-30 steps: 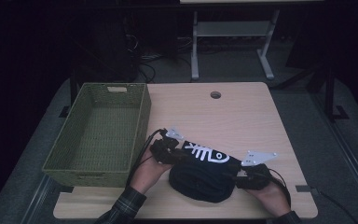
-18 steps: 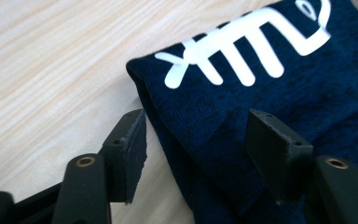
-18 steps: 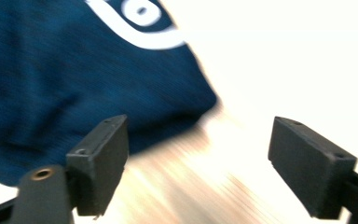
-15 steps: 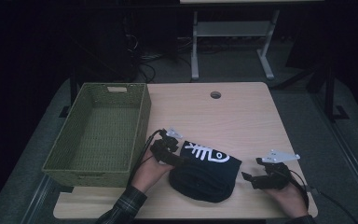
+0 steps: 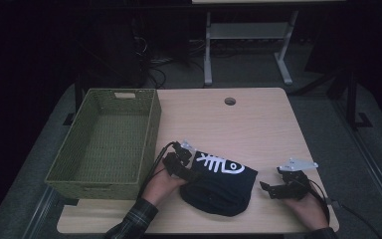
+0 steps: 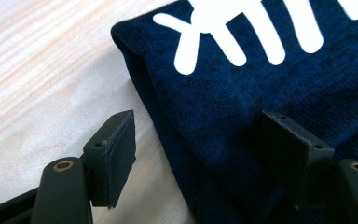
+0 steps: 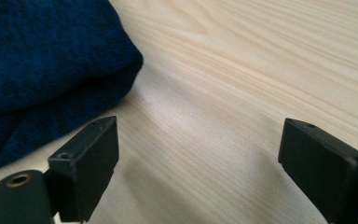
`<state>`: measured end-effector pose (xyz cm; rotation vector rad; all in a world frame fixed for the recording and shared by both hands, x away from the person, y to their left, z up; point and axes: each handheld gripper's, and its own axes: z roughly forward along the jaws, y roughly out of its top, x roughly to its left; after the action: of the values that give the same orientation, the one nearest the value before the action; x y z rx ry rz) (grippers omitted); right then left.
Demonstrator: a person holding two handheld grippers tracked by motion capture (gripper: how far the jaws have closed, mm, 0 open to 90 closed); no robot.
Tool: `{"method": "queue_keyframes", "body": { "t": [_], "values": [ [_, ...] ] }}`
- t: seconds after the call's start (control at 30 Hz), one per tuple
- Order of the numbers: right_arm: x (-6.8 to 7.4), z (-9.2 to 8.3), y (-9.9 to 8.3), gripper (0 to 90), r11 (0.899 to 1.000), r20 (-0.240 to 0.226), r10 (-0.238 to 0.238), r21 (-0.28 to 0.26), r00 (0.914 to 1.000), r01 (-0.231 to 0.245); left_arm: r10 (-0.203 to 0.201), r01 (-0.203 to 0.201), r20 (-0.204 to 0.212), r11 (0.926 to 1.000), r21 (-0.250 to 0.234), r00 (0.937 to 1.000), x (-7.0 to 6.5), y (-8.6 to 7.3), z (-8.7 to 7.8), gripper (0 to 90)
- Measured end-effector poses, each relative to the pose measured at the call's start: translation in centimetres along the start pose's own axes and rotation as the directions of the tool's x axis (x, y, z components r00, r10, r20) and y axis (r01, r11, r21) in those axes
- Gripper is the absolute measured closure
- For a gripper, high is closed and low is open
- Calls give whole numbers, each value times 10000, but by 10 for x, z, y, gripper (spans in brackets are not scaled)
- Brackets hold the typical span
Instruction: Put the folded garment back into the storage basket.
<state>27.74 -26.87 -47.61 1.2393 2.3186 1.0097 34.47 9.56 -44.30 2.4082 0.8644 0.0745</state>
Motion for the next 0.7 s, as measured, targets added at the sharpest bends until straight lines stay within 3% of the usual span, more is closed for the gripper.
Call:
{"method": "queue_keyframes", "body": {
  "t": [0.23, 0.4, 0.47, 0.6, 0.7],
  "values": [
    [0, 5, 0, 83, 9997, 161, 14, 242, 9999, -18, -118, 115, 176, 9998, 148, 9998, 3, -2, 4, 282],
    [0, 6, -1, 78, 9998, 250, 15, 197, 9997, -20, -459, 460, 482, 9989, -25, 9978, 6, -4, 8, 288],
    [0, 7, -1, 71, 9999, 251, 10, 159, 9997, -14, -374, 374, 527, 9993, 27, 9979, 6, -4, 8, 297],
    [0, 7, -1, 67, 9999, 252, -28, 134, 9997, 25, -365, 360, 849, 9993, 70, 9957, 5, -3, 8, 410],
    [0, 7, -2, 65, 9999, 251, -33, 121, 9997, 30, -557, 552, 1386, 9984, 71, 9888, 6, -3, 8, 518]
  ]
}}
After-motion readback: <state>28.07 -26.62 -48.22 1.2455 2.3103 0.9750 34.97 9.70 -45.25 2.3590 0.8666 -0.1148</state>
